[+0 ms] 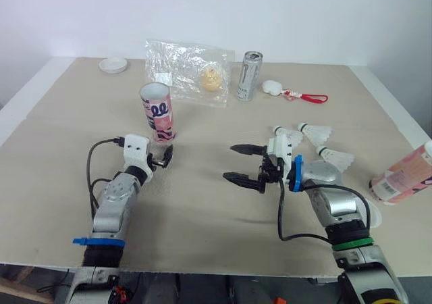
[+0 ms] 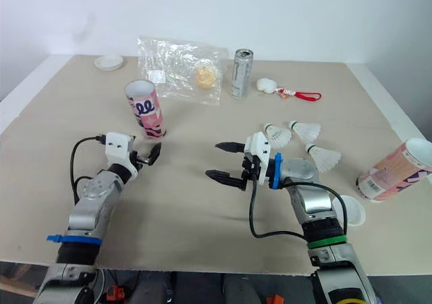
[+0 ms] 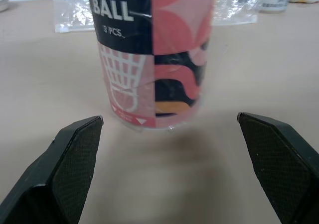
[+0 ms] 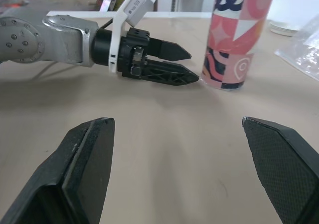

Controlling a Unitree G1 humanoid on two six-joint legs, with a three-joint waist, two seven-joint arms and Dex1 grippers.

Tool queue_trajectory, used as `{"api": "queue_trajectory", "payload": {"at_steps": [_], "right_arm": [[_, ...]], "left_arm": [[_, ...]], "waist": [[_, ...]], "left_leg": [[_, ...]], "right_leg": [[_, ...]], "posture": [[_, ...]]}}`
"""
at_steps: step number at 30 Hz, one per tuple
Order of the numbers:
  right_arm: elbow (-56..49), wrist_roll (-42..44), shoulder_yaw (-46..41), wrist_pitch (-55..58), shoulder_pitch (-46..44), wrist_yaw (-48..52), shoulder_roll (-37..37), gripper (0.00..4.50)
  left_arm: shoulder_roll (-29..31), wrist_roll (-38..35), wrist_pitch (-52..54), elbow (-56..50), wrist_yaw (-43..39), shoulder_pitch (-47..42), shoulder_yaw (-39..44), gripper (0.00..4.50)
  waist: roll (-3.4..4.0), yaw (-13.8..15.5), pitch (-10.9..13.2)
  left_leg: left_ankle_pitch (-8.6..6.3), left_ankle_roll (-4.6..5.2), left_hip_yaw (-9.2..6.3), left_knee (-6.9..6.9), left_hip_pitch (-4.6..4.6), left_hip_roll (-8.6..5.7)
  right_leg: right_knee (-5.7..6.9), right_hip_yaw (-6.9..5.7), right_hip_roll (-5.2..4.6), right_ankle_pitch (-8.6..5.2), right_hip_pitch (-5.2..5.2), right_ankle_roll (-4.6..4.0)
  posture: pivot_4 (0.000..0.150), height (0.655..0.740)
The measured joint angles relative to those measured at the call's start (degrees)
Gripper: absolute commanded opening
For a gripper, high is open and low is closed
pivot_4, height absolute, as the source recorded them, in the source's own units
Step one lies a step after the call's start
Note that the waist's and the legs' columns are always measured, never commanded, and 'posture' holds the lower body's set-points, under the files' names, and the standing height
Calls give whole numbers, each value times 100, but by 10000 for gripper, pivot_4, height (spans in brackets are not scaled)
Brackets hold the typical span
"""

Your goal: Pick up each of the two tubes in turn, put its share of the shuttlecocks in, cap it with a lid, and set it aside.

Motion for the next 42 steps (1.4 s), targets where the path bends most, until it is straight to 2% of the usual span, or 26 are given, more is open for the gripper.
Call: {"api": "queue_trajectory", "payload": {"at_steps": [10,32,42], "right_arm": [[56,-119,0,-28,-1,-185,33,43888],[-66,-180,-2,-16,68,-483,-3,43888],[-268,-89,-43,141,75,-577,0,43888]], "left_arm": [[2,151,-377,1353,-142,-902,-73,45000],[202,210,-1947,4655,-547,-2682,36,45000],[231,195,-2177,5345,-689,-3071,108,45000]], "waist": [[0,1,0],[-3,-1,2],[-5,-1,3]], "left_leg": [[9,-16,-3,-3,-1,-1],[13,-21,-5,-6,-7,-3],[13,-21,-6,-9,-10,-3]], "right_leg": [[0,-2,1,2,0,3],[-1,-2,1,3,-4,8],[-1,-2,1,1,-7,11]], "posture": [[1500,7400],[1500,7400],[1500,7400]]}}
